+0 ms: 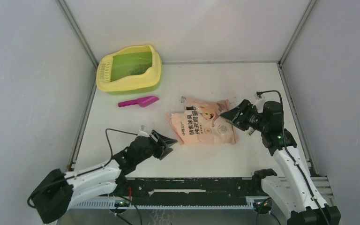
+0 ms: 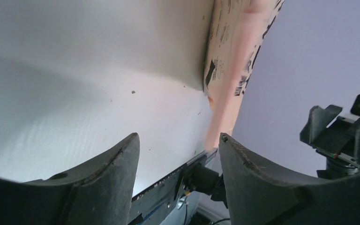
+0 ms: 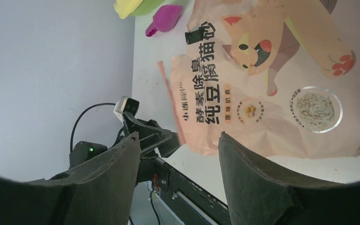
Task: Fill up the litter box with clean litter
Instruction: Adjust the cat litter bag at the center of the board.
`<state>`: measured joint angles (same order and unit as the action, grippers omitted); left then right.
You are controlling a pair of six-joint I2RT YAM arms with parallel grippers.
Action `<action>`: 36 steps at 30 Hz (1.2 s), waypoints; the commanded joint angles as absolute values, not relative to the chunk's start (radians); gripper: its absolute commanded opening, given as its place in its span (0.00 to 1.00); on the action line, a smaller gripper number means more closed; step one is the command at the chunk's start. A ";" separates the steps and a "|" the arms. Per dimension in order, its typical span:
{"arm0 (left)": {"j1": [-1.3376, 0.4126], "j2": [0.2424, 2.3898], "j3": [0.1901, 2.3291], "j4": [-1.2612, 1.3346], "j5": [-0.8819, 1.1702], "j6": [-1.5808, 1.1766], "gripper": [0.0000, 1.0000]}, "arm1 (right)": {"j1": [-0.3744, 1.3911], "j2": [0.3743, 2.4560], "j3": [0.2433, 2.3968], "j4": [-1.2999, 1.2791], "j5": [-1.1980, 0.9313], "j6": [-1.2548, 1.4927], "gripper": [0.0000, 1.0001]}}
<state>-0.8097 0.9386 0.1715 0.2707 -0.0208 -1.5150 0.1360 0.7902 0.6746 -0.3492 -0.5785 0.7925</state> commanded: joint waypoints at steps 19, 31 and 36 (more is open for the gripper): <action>-0.791 1.161 0.099 0.667 -0.175 -1.594 0.95 | 0.169 0.779 0.661 -0.275 -0.593 0.795 0.69; -0.792 1.664 0.079 1.331 -0.172 -1.698 0.94 | 0.144 0.771 0.647 -0.242 -0.634 0.811 0.69; -0.802 1.869 0.135 1.459 -0.148 -1.730 1.00 | 0.128 0.771 0.644 -0.242 -0.652 0.808 0.69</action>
